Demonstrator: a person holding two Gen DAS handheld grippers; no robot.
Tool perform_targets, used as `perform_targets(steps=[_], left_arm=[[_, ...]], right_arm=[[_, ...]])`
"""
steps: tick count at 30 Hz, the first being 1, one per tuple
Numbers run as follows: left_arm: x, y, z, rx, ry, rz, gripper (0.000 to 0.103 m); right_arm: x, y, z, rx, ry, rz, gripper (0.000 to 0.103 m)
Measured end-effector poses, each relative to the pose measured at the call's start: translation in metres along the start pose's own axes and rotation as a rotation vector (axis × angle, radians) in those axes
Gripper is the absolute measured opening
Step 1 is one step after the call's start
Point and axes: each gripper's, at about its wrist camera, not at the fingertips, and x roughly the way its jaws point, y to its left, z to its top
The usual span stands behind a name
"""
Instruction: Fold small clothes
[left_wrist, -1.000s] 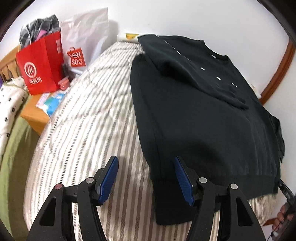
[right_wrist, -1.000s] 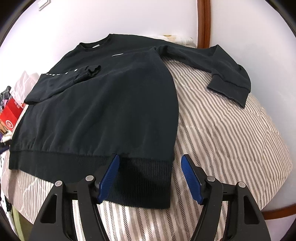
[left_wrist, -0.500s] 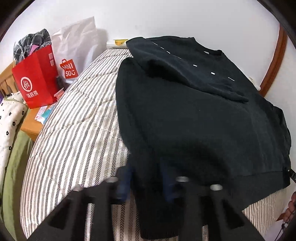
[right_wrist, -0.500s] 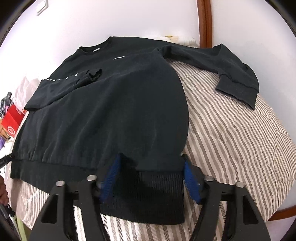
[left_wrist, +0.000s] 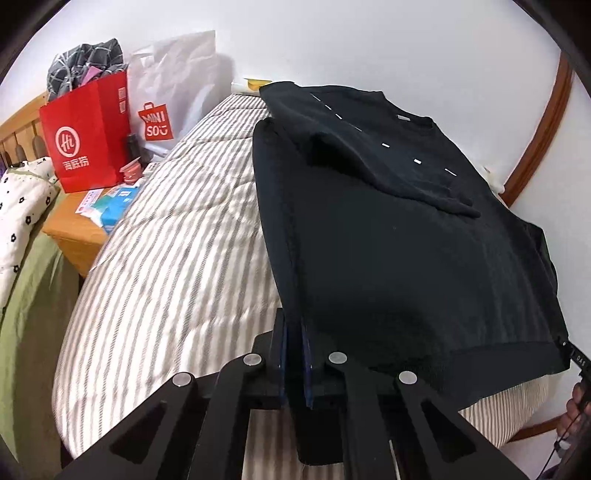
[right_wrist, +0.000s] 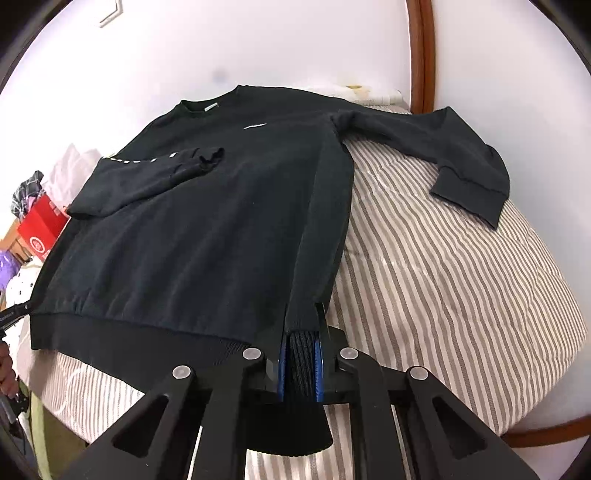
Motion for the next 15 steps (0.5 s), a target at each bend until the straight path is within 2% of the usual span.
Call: perform_targets(steps=[4,8,10,11,13,15], left_arm=[[-0.015,0.005,-0.018,0.010,0.007,0.001,0.007],[-0.018,0.005,-0.025,0.016,0.019,0.003,0.008],[-0.019,0.006,-0.022,0.001,0.028,0.010,0.012],[-0.020,0.007,-0.019,-0.009,0.028,0.010,0.012],[-0.023,0.011,-0.012,-0.024,0.012,0.026,0.016],[-0.024,0.014,-0.004,-0.041,-0.001,0.042,0.027]], right_arm=[[-0.013,0.001,-0.009,-0.030,0.013,0.014,0.011],[-0.008,0.004,-0.009,-0.053,0.030,-0.006,0.012],[-0.006,0.002,-0.006,-0.037,0.051,-0.015,0.019],[-0.006,-0.001,-0.002,-0.018,0.062,-0.025,0.027],[-0.015,-0.001,0.005,0.000,0.033,-0.048,0.034],[-0.020,0.001,0.020,0.000,-0.005,-0.045,0.045]])
